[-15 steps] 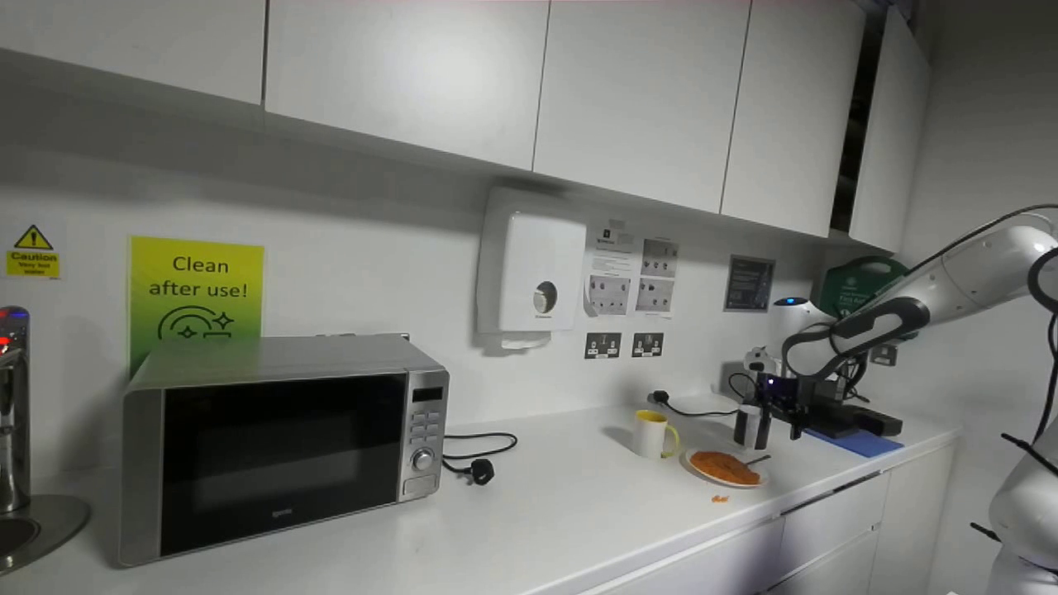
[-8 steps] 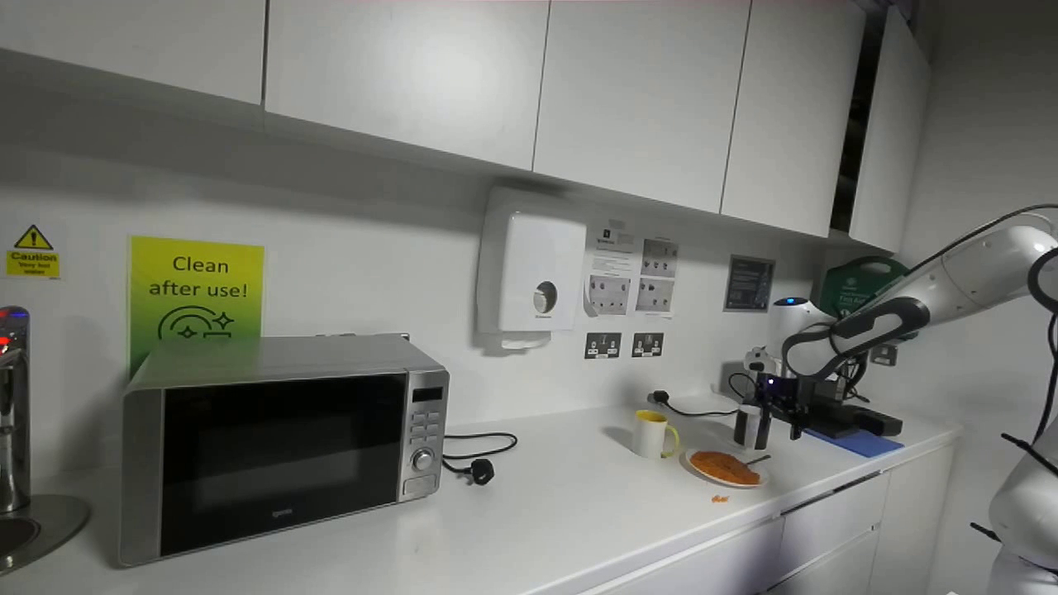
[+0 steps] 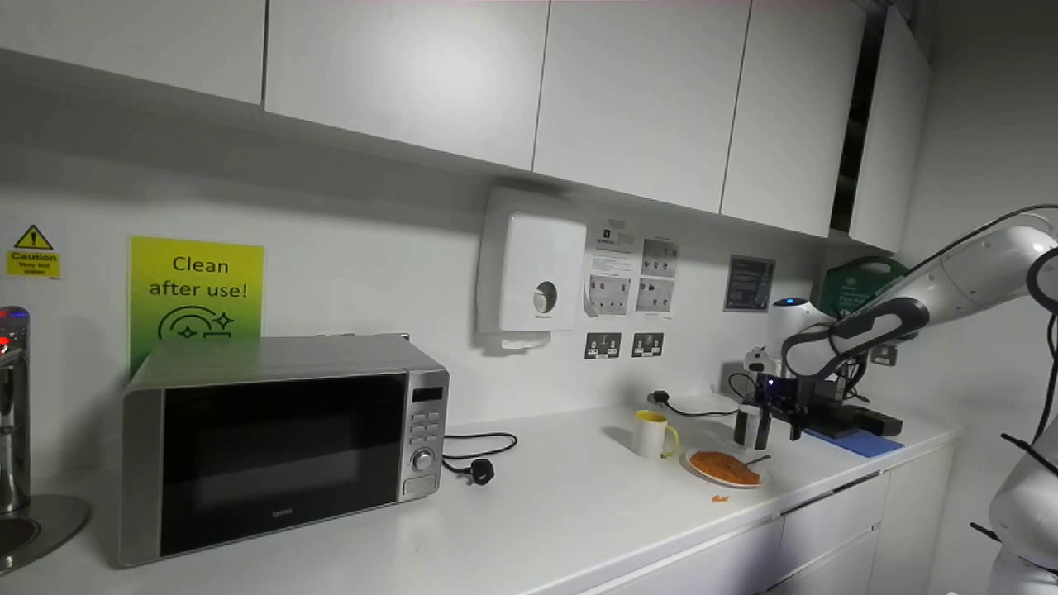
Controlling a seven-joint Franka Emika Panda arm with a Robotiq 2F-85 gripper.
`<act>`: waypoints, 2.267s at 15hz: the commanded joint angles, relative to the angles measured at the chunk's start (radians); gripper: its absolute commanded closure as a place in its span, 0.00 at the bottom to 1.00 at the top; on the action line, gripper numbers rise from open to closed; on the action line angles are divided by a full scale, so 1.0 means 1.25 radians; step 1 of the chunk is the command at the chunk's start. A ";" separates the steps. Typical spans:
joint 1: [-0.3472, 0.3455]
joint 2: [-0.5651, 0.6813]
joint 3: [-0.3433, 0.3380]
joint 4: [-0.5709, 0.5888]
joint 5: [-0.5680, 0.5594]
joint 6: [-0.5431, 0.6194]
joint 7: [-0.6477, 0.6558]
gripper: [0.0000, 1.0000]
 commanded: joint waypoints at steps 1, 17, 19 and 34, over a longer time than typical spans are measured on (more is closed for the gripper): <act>0.006 0.000 -0.011 -0.004 0.033 0.026 -0.035 0.00; -0.001 0.037 -0.052 -0.046 0.116 0.123 -0.189 0.00; -0.003 0.048 -0.049 -0.044 0.127 0.113 -0.196 0.00; -0.008 0.120 -0.028 -0.023 0.123 0.113 -0.183 0.36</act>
